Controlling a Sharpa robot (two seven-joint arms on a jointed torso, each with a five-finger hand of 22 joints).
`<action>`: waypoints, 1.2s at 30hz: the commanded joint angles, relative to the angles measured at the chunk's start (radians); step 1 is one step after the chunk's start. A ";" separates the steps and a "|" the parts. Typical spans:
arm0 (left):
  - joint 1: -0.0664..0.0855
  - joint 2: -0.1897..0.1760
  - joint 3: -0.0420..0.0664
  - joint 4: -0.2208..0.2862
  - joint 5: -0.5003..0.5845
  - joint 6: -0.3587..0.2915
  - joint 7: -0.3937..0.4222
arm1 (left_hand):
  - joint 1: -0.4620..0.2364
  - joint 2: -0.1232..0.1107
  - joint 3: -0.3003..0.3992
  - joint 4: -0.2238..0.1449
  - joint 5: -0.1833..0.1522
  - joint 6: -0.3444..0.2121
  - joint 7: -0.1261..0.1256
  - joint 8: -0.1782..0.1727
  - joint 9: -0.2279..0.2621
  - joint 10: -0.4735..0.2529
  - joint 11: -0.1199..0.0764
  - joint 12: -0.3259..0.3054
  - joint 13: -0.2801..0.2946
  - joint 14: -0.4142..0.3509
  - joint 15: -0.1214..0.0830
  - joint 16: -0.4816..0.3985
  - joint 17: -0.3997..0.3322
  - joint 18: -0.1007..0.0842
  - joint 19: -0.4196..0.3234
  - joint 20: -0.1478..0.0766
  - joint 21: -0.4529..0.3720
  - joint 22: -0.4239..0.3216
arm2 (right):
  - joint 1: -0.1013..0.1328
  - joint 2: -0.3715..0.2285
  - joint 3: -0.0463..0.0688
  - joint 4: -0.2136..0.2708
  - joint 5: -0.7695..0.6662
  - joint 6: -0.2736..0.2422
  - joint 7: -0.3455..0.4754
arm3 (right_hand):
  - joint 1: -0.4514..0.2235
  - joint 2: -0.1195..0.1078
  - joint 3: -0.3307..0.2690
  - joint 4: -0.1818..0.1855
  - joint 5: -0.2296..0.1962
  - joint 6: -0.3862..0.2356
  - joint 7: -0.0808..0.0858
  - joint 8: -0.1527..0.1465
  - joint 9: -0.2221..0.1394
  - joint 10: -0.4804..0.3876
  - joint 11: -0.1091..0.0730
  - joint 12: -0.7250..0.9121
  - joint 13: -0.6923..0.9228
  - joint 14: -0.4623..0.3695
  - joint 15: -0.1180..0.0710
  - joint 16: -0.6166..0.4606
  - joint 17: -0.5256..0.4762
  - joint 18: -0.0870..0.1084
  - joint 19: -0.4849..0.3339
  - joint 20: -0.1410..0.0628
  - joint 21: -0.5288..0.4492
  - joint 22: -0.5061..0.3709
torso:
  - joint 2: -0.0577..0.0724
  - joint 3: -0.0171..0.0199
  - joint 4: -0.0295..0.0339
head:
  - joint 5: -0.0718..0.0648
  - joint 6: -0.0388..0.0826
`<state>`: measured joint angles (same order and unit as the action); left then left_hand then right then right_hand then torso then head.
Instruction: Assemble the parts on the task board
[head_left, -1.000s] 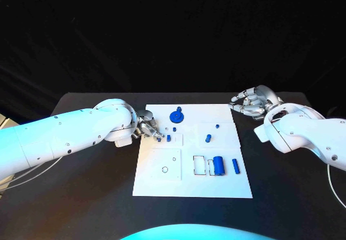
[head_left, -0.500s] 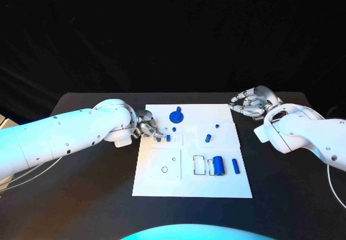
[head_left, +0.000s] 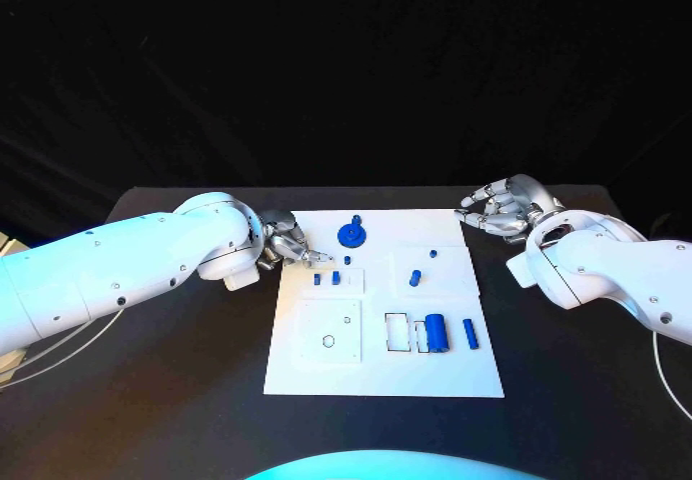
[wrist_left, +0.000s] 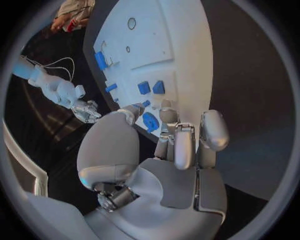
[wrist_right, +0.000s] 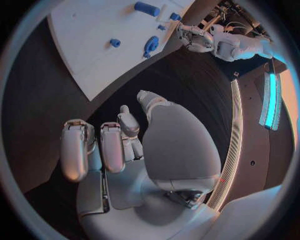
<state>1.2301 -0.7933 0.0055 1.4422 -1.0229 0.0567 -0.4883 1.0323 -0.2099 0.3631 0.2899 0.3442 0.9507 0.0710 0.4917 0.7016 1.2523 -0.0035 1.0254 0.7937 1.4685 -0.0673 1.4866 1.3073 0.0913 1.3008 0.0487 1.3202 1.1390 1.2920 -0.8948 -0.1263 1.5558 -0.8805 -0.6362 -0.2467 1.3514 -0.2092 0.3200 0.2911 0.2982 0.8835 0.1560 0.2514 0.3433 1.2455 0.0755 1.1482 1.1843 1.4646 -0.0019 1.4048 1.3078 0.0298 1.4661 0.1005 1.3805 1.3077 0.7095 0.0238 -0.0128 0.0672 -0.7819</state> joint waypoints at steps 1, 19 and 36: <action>0.002 -0.007 0.005 0.011 0.060 -0.060 0.043 | 0.015 0.008 -0.011 0.001 -0.001 -0.025 0.004 0.008 0.006 -0.027 0.004 -0.028 -0.034 0.043 0.008 -0.015 0.037 0.013 -0.022 0.003 -0.023 -0.034 | -0.001 -0.001 0.000 0.000 -0.003 0.010 0.009 | -0.005 0.009 -0.006 -0.002 0.005 -0.009 0.001 0.006 -0.001 -0.001 -0.005 -0.004 -0.002 0.047 -0.002 -0.006 0.033 0.015 0.006 0.001 -0.006 0.183 | 0.000 0.0008 0.0004 | 0.000 0.000; -0.005 0.036 -0.035 0.003 -0.120 -0.236 0.427 | 0.417 -0.036 0.033 -0.049 -0.007 -0.306 0.120 -0.020 -0.126 -0.467 0.130 -0.406 -0.422 -0.402 0.121 -0.611 -0.712 0.091 -0.349 0.103 -0.605 -0.614 | -0.002 -0.003 0.000 -0.006 0.008 0.012 0.029 | 0.001 0.010 -0.002 -0.005 0.006 -0.012 0.000 0.009 -0.004 -0.087 -0.006 -0.127 -0.113 0.036 -0.004 -0.037 -0.001 0.021 -0.008 0.000 -0.038 0.170 | 0.002 0.0009 -0.0014 | -0.004 0.012; -0.017 0.113 -0.066 -0.056 -0.424 -0.247 0.426 | 0.451 -0.045 -0.002 -0.033 -0.007 -0.229 0.080 -0.002 -0.266 -0.451 0.114 -0.386 -0.517 -0.287 0.107 -0.287 -0.533 0.091 -0.312 0.089 -0.439 -0.492 | -0.002 -0.002 0.000 -0.004 0.006 0.016 0.038 | 0.005 0.009 0.002 -0.005 0.006 -0.015 0.000 0.010 -0.006 -0.115 -0.007 -0.184 -0.168 0.031 -0.005 -0.055 -0.018 0.025 -0.016 -0.001 -0.059 0.162 | 0.002 0.0011 -0.0008 | -0.007 0.014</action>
<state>1.2130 -0.6844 -0.0605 1.3891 -1.3544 -0.1905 -0.0650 1.4767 -0.2552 0.3626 0.2538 0.3399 0.7182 0.1490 0.4857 0.4366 0.8026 0.1159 0.6361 0.2770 1.1799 0.0402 1.1955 0.7722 0.1701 0.9813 0.1379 0.8791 0.6454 1.2910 -0.8972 -0.1265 1.5503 -0.8696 -0.6349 -0.2256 1.3518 -0.2008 0.3174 0.2883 0.2982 0.8746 0.1535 0.2555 0.3385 1.1396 0.0697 0.9703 1.0173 1.4646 -0.0020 1.3563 1.2904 0.0458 1.4588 0.1004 1.3263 1.3073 0.7109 0.0244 -0.0134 0.0620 -0.7677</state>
